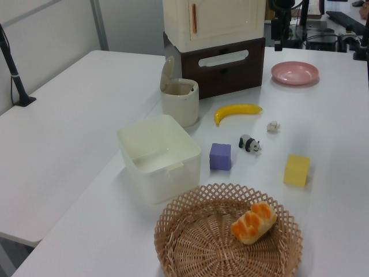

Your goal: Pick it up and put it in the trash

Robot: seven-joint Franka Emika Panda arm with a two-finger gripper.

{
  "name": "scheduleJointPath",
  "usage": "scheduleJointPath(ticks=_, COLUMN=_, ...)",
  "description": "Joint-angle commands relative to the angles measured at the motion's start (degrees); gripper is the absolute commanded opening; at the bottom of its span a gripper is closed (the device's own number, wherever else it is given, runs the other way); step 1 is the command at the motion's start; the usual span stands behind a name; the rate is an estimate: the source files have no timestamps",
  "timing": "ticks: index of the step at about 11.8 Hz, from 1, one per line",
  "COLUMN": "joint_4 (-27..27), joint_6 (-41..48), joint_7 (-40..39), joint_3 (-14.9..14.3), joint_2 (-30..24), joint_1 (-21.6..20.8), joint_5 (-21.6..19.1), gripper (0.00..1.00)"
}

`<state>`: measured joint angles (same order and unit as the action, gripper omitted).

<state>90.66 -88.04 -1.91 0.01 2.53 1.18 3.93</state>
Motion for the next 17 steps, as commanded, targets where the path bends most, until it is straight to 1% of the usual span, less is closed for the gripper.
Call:
scheduleJointPath(ticks=1, joint_4=0.7, joint_6=1.3, joint_7=-2.6, joint_3=-0.2, joint_2=-0.4, joint_1=-0.1, joint_5=-0.1, gripper=1.0)
scheduleJointPath(ticks=5, joint_4=2.2, joint_6=0.5, joint_7=-2.7, joint_3=-0.2, joint_2=-0.3, joint_1=-0.2, joint_5=-0.1, gripper=1.0)
scheduleJointPath(ticks=9, joint_4=2.5, joint_6=0.5, joint_7=-3.1, joint_3=-0.1, joint_2=1.2, joint_1=-0.2, joint_5=-0.1, gripper=1.0)
scheduleJointPath(ticks=11, joint_4=4.4, joint_6=-1.3, joint_7=-4.1, joint_3=-0.1, joint_2=1.5, joint_1=-0.2, joint_5=0.0, gripper=1.0)
scheduleJointPath(ticks=13, joint_4=8.4, joint_6=-4.7, joint_7=-4.1, joint_3=0.4, joint_2=1.5, joint_1=-0.7, joint_5=0.3, gripper=1.0)
scheduleJointPath(ticks=14, joint_4=9.5, joint_6=-6.0, joint_7=-4.1, joint_3=0.4, joint_2=1.8, joint_1=-0.7, joint_5=0.4, gripper=1.0)
scheduleJointPath(ticks=16, joint_4=11.7, joint_6=-9.1, joint_7=-3.5, joint_3=0.6, joint_2=3.9, joint_1=-1.1, joint_5=0.6, gripper=0.96)
scheduleJointPath(ticks=17, joint_4=12.5, joint_6=-10.6, joint_7=-3.2, joint_3=0.6, joint_2=4.7, joint_1=-2.1, joint_5=0.6, gripper=0.95)
